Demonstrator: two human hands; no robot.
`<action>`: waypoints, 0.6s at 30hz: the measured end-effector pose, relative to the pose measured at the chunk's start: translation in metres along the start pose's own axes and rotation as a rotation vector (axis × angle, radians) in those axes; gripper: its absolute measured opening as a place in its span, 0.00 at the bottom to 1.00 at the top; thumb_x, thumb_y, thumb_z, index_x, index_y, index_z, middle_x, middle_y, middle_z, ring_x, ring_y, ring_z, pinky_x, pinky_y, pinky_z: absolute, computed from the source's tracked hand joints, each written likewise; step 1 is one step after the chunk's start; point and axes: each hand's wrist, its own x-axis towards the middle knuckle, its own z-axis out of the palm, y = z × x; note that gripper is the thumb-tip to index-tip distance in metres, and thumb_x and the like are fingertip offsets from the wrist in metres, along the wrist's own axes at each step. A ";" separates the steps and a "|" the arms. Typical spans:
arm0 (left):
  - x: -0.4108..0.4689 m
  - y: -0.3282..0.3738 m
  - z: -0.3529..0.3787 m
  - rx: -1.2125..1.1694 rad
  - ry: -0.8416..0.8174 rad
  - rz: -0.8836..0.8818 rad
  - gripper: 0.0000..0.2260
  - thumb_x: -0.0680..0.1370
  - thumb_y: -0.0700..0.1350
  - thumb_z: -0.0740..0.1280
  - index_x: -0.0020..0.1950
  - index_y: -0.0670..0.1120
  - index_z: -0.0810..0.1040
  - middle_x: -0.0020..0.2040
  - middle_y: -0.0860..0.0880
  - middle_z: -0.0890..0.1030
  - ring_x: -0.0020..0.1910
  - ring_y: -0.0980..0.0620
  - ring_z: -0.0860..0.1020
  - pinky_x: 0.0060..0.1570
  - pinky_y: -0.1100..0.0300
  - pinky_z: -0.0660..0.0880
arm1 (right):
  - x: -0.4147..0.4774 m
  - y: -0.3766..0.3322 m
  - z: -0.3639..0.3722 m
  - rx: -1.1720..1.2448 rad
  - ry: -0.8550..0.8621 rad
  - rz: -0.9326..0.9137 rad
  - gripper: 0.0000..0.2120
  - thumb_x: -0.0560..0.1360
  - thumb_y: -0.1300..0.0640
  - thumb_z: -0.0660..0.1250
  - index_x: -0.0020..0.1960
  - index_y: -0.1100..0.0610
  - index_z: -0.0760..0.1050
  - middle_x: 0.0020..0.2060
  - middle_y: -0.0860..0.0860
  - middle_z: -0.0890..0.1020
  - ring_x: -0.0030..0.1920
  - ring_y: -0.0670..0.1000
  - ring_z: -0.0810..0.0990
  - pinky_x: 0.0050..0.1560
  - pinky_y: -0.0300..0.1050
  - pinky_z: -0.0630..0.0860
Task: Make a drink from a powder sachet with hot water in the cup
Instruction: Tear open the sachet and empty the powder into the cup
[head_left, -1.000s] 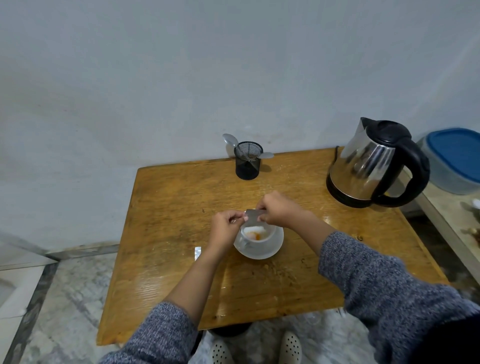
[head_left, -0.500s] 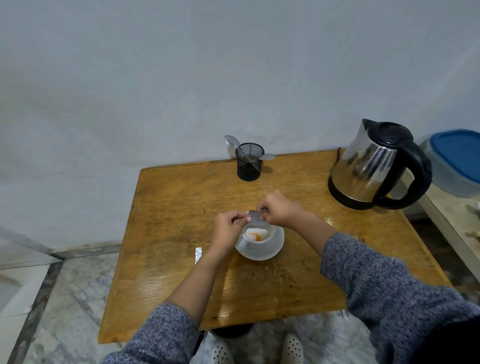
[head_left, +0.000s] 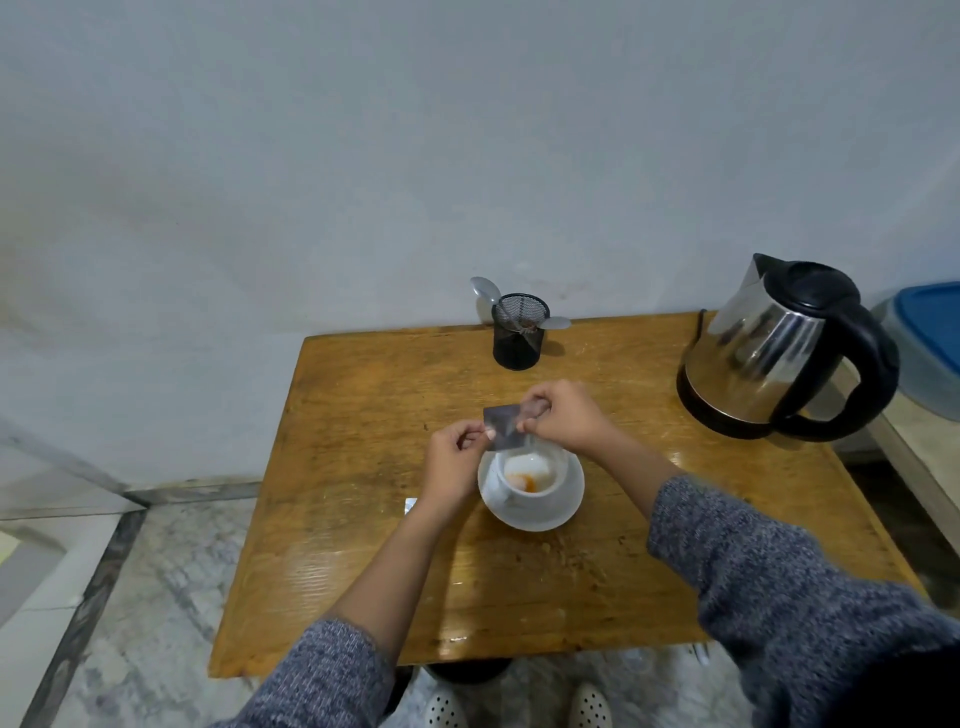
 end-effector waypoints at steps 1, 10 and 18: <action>-0.001 -0.001 0.000 -0.015 0.009 0.003 0.04 0.75 0.37 0.66 0.42 0.40 0.80 0.29 0.53 0.75 0.25 0.65 0.72 0.29 0.73 0.69 | 0.000 0.000 0.001 0.042 0.024 0.010 0.05 0.70 0.66 0.71 0.45 0.60 0.78 0.30 0.46 0.79 0.32 0.44 0.77 0.36 0.36 0.74; -0.011 -0.027 -0.044 -0.063 0.216 -0.091 0.08 0.73 0.36 0.67 0.51 0.42 0.78 0.32 0.51 0.75 0.30 0.60 0.72 0.32 0.69 0.70 | 0.015 -0.028 0.063 0.053 0.037 -0.035 0.13 0.68 0.66 0.72 0.44 0.55 0.69 0.31 0.48 0.74 0.33 0.48 0.74 0.37 0.41 0.73; -0.035 -0.070 -0.072 0.148 0.239 -0.186 0.10 0.73 0.33 0.64 0.50 0.44 0.79 0.34 0.51 0.78 0.32 0.59 0.75 0.33 0.70 0.70 | 0.014 -0.019 0.133 -0.126 -0.178 -0.026 0.11 0.67 0.63 0.70 0.47 0.57 0.74 0.40 0.53 0.76 0.42 0.53 0.75 0.42 0.44 0.73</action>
